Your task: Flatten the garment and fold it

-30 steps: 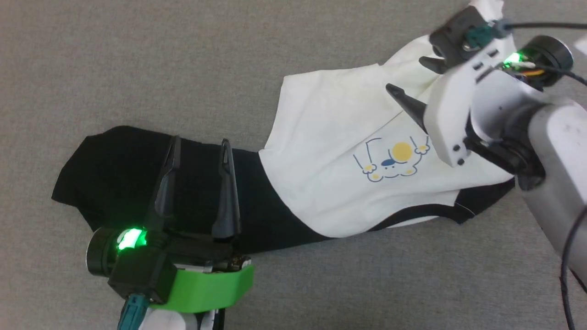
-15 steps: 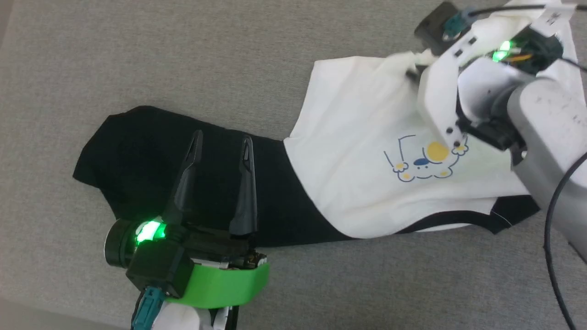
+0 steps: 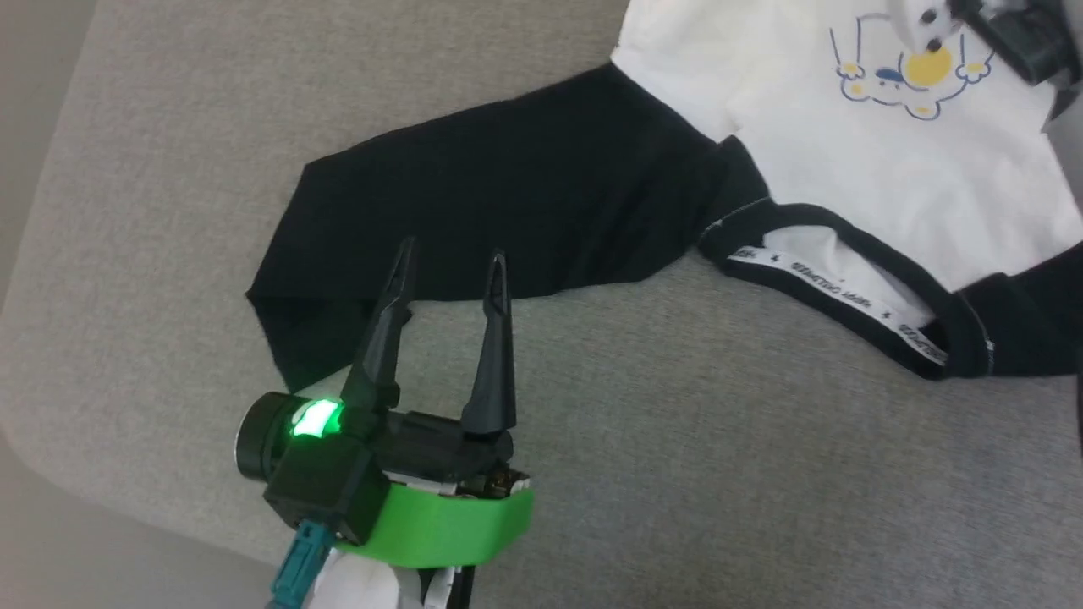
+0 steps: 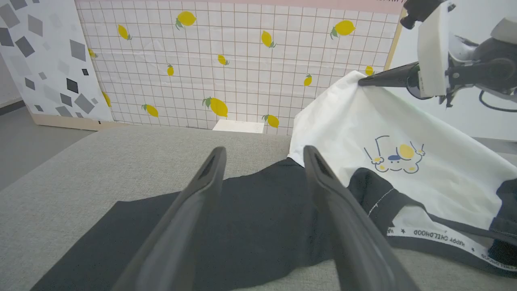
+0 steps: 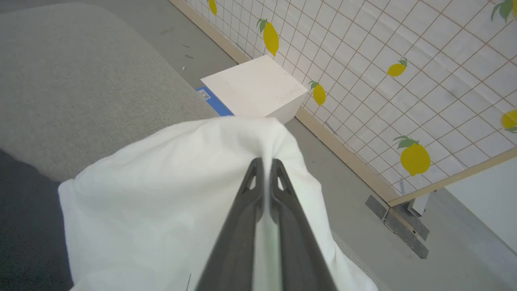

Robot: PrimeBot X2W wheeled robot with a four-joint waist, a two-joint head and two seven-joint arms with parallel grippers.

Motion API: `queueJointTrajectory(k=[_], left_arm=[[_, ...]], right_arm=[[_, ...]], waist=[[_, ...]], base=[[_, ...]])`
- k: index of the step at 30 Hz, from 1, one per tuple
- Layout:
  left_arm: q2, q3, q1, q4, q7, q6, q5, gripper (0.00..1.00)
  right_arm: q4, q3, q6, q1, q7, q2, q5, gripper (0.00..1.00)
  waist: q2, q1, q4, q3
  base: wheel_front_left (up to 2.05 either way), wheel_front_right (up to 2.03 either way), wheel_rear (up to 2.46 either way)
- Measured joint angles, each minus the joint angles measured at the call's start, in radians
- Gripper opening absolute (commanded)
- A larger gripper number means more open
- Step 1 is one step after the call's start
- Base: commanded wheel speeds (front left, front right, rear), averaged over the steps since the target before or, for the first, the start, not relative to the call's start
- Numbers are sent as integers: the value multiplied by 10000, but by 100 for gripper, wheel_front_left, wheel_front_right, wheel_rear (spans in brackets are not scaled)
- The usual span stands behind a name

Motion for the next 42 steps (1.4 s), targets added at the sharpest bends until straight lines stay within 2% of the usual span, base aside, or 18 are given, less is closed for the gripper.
queueJointTrajectory(k=[1, 2, 3, 7, 12, 13, 17, 20, 24, 27, 29, 33, 35, 38, 42], left_arm=[[0, -38, -26, 29, 0, 31, -19, 100], [-2, -71, -39, 50, 0, 73, -58, 100], [-2, -100, -48, 77, 0, 82, -75, 100], [-2, -201, -133, 236, 0, 102, -86, 100], [-6, -138, -256, 353, 0, 56, 6, 100], [-6, 36, -265, 449, 0, -33, 132, 100], [-4, 336, -174, 523, 0, -211, 270, 100], [13, 569, 12, 539, 0, -326, 374, 100], [77, 846, 314, 516, 0, -431, 564, 100], [153, 1043, 602, 506, 0, -522, 587, 100], [198, 1160, 788, 499, 0, -564, 594, 100], [353, 1327, 1120, 546, 0, -658, 637, 100], [399, 1383, 1248, 596, 0, -673, 656, 100], [508, 1421, 1408, 736, 0, -734, 744, 100], [968, 1446, 1450, 1191, 307, -836, 957, 100]], right_arm=[[253, 102, 0, 12, -12, 63, -61, 0], [499, 165, 0, 45, -52, 148, -69, 30], [690, 205, 0, 88, -130, 213, -69, 100], [1127, 397, 0, 164, -535, 453, -107, 100], [1058, 290, 0, 167, -1394, 571, 313, 100], [629, -96, 0, 256, -1985, 520, 600, 100], [-343, -1030, 0, 1231, -2558, 253, 895, 100], [-1448, -2102, 0, 2759, -2886, -17, 938, 100], [-3271, -3766, 0, 5094, -3260, 0, 485, 100], [-4870, -5219, 0, 7382, -3346, 656, 4, 100], [-5896, -6155, 0, 8913, -3377, 1392, -353, 100], [-7563, -7279, 0, 11449, -3377, 2905, -976, 100], [-8159, -7578, 0, 12306, -3338, 3335, -1149, 100], [-8738, -7900, 0, 13153, -3250, 3570, -1110, 100], [-8945, -8105, 0, 13563, -3235, 3584, -581, 100]], waist=[[0, 0, 82, 31], [0, 0, 158, 57], [0, 0, 219, 79], [0, 0, 265, 117], [0, 0, 16, 13], [0, 0, -219, -176], [0, -1, -579, -540], [0, -1, -893, -857], [0, -1, -1309, -1214], [0, -1, -1667, -1492], [0, -1, -1891, -1685], [0, -1, -2305, -2016], [0, -2, -2487, -2153], [0, -2, -2754, -2344], [0, -2, -3070, -2540]], base=[[0, 0, 0], [0, 0, 0], [0, 0, 0], [0, 0, 0], [0, 0, 0], [0, 0, 0], [0, 0, 0], [0, 0, 0], [0, 0, 0], [0, 0, 0], [0, 0, 0], [0, 0, 0], [0, 0, 0], [0, 0, 0], [0, 0, 0]])
